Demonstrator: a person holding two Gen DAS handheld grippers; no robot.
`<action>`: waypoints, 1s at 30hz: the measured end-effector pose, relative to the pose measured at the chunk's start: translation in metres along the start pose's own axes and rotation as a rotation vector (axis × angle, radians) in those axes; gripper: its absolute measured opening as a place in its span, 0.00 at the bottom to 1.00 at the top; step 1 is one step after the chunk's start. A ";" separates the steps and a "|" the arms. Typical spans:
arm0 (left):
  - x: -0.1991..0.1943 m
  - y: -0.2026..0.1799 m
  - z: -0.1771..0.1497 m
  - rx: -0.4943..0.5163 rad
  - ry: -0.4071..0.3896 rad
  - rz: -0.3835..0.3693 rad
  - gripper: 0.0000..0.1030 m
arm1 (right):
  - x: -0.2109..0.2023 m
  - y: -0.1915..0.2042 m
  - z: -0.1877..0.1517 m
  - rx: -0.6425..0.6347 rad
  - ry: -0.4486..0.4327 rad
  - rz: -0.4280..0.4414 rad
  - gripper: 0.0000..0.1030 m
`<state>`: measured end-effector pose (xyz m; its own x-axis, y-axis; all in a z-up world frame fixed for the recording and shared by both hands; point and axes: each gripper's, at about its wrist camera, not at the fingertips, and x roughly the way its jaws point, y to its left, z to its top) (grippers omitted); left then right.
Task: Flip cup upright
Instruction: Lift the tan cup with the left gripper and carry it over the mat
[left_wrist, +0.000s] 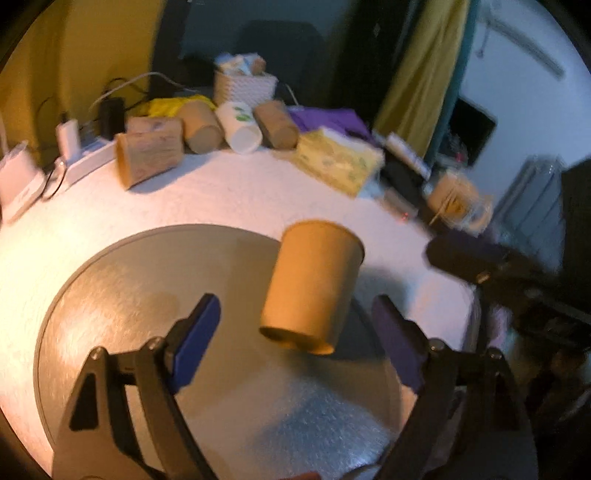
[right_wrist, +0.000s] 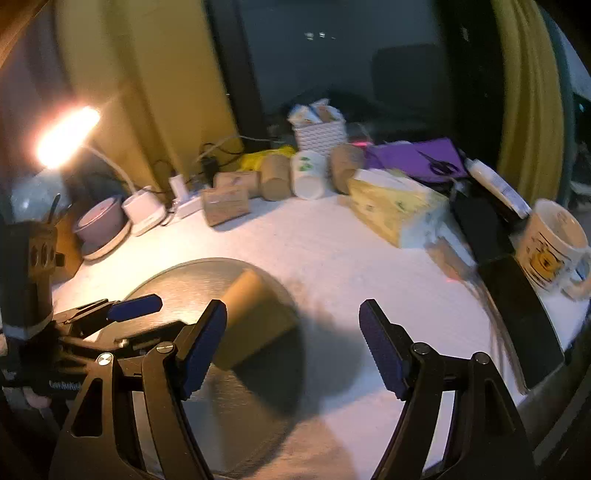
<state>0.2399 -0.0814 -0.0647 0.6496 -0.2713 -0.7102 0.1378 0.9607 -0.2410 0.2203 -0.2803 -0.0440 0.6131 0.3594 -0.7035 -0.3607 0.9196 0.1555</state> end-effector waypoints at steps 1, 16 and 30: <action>0.011 -0.005 0.002 0.029 0.021 0.011 0.83 | 0.000 -0.005 0.000 0.010 0.001 -0.003 0.75; 0.012 -0.012 0.000 0.109 0.016 0.037 0.57 | -0.003 -0.019 -0.005 0.053 0.011 0.004 0.75; -0.077 0.022 -0.057 0.003 -0.137 0.089 0.57 | -0.016 0.053 -0.016 -0.042 0.026 0.106 0.75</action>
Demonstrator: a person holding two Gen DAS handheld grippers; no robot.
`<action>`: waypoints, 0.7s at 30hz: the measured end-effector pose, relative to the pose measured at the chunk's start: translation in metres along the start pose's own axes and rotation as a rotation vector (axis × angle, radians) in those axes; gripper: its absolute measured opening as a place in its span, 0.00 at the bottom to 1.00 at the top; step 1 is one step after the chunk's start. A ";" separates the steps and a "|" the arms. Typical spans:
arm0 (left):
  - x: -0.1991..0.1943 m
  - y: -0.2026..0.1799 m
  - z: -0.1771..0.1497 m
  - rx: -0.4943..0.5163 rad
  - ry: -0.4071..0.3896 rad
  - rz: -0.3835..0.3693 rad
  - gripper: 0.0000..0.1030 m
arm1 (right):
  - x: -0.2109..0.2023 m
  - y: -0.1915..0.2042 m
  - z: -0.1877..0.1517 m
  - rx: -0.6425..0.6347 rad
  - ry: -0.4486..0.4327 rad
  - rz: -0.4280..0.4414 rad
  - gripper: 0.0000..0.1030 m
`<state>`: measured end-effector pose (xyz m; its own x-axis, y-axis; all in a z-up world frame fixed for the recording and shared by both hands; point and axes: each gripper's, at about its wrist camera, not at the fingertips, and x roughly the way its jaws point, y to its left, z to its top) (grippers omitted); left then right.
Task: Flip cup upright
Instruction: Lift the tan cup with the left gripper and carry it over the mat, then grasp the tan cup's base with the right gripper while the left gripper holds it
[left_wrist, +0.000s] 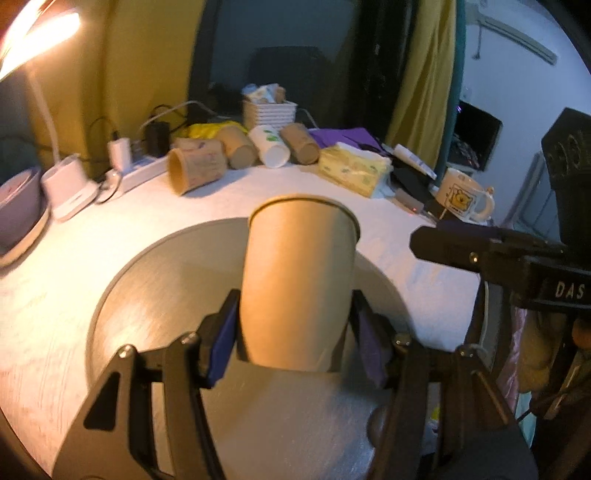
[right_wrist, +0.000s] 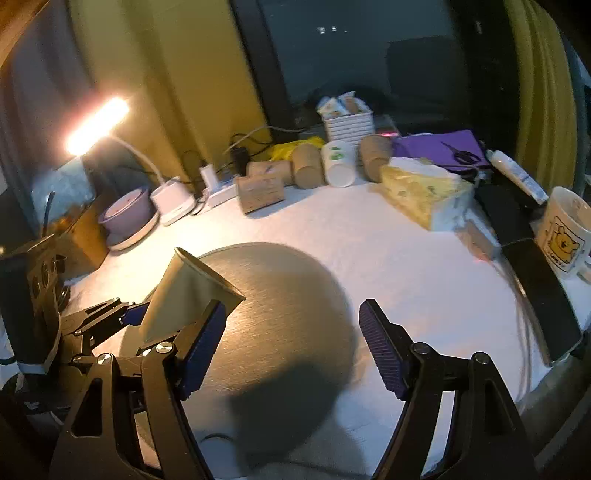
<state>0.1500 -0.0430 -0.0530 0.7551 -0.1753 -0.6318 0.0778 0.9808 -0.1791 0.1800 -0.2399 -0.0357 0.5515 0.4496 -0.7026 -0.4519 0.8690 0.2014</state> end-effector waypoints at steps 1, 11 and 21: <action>-0.005 0.004 -0.004 -0.011 -0.006 0.006 0.57 | 0.000 0.007 -0.001 -0.010 0.002 0.006 0.75; -0.053 0.026 -0.048 -0.069 -0.119 0.011 0.57 | -0.006 0.064 -0.015 -0.059 0.001 0.075 0.75; -0.099 0.041 -0.091 -0.087 -0.254 0.026 0.57 | -0.010 0.125 -0.034 -0.067 0.059 0.298 0.75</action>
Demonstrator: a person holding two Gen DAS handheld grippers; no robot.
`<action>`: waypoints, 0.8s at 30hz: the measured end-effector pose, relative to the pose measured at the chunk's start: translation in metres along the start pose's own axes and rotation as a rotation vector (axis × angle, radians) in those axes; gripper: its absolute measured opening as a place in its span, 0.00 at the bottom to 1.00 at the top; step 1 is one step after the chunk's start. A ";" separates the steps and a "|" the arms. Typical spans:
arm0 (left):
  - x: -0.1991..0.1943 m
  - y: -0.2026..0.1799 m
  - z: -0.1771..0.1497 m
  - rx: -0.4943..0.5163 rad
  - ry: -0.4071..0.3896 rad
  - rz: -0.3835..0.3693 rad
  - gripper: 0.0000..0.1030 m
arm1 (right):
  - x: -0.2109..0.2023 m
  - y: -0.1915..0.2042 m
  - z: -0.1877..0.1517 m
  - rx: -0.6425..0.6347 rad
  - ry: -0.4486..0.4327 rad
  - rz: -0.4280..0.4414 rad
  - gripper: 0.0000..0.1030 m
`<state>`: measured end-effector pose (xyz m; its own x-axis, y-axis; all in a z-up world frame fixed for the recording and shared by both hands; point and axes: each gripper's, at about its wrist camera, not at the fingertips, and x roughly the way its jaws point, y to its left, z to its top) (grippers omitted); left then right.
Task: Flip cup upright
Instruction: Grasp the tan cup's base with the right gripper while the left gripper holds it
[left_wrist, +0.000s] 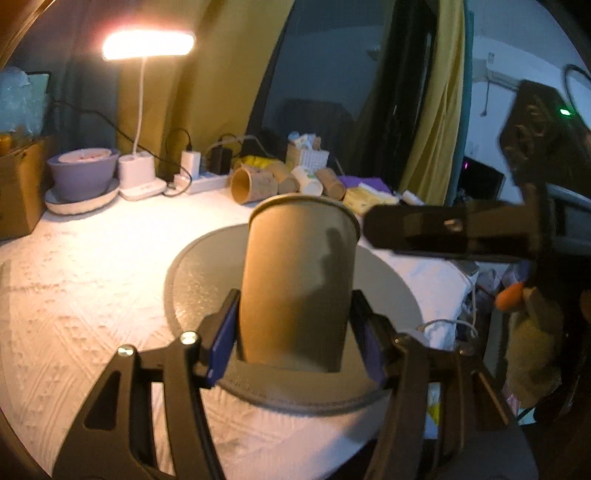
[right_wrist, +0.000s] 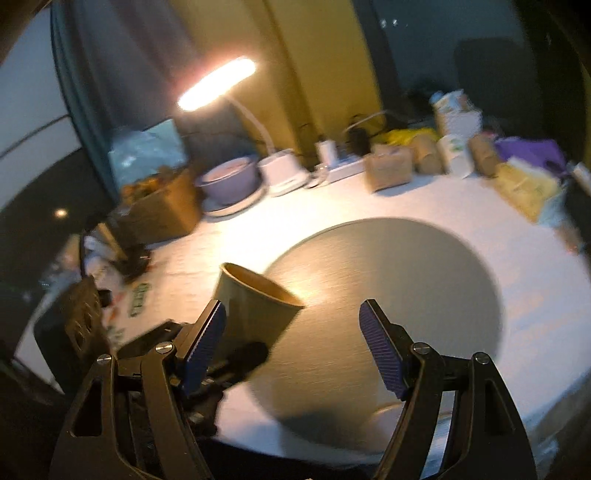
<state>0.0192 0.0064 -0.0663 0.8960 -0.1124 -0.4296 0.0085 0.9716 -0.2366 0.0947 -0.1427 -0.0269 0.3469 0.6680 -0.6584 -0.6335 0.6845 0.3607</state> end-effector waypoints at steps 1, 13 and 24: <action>-0.004 0.000 -0.001 0.002 -0.017 0.001 0.57 | 0.003 0.003 -0.001 0.004 0.009 0.014 0.75; -0.016 0.005 -0.005 -0.005 -0.091 -0.079 0.57 | 0.020 0.012 -0.005 0.096 0.071 0.128 0.75; -0.016 -0.015 -0.005 0.049 -0.101 -0.134 0.57 | 0.020 -0.002 -0.006 0.171 0.083 0.196 0.75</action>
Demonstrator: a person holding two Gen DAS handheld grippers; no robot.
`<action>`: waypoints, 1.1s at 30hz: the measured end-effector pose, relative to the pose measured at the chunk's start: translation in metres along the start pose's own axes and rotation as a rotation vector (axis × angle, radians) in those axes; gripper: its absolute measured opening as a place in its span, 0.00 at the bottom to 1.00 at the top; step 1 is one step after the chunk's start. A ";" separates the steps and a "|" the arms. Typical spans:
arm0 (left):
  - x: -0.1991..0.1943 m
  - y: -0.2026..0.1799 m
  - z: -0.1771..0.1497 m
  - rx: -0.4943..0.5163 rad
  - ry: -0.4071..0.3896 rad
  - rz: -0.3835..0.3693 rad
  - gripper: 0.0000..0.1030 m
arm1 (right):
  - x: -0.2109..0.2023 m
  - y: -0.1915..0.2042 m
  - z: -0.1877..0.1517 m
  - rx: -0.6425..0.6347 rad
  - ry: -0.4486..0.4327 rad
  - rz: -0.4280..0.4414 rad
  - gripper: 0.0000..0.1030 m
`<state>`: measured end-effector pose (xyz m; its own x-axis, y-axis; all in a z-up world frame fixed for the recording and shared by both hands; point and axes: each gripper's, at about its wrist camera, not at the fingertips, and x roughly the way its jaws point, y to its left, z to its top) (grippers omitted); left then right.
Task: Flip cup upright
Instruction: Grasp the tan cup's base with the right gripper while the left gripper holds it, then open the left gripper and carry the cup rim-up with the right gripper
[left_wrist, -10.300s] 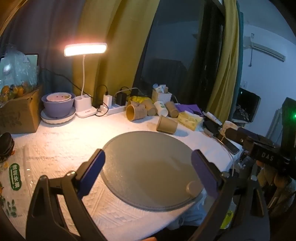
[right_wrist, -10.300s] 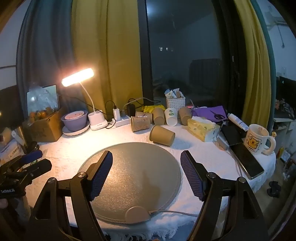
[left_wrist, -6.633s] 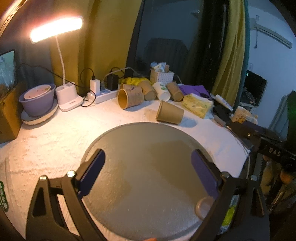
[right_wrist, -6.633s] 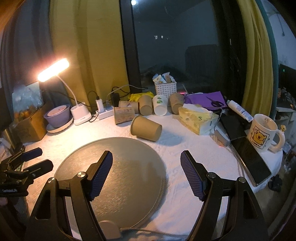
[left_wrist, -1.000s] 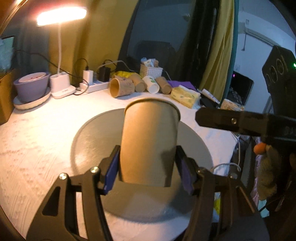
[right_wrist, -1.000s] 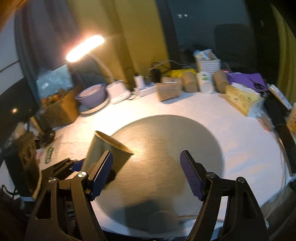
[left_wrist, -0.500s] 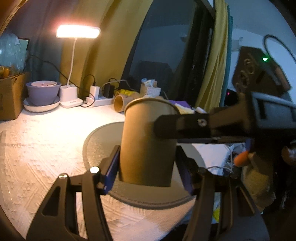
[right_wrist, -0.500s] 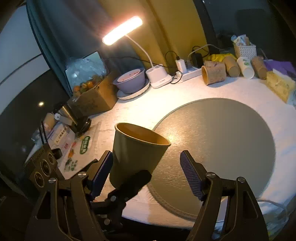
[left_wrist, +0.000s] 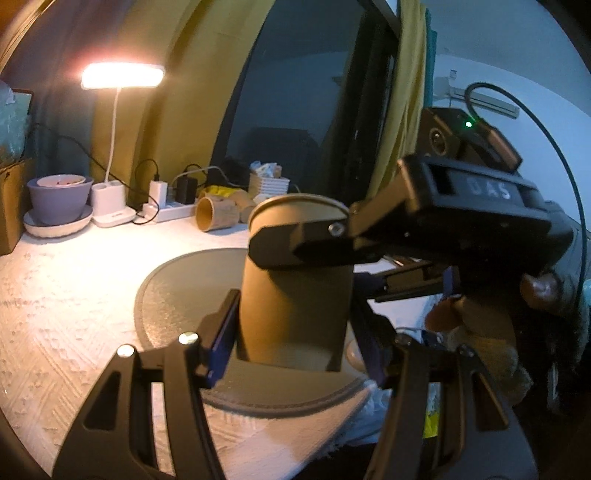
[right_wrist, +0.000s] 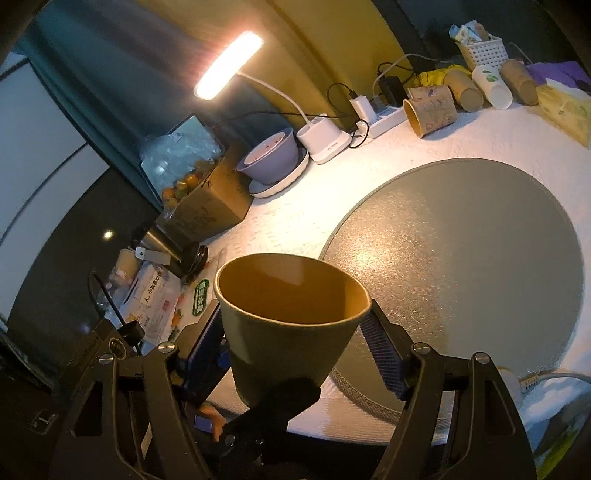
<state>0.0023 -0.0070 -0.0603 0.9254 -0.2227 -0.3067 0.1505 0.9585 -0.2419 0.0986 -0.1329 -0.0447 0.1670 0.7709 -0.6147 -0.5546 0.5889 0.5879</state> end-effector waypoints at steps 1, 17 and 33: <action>0.001 -0.001 0.000 0.002 0.001 0.000 0.57 | 0.000 -0.002 0.000 0.004 -0.001 0.000 0.75; 0.007 -0.003 -0.002 0.000 0.044 0.015 0.67 | -0.002 -0.006 -0.003 -0.016 0.005 0.010 0.67; 0.046 0.018 -0.009 -0.053 0.217 0.062 0.83 | -0.005 -0.038 0.017 -0.042 -0.100 -0.184 0.66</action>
<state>0.0442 -0.0016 -0.0872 0.8350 -0.2024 -0.5117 0.0720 0.9621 -0.2630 0.1324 -0.1550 -0.0550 0.3473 0.6730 -0.6530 -0.5404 0.7127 0.4471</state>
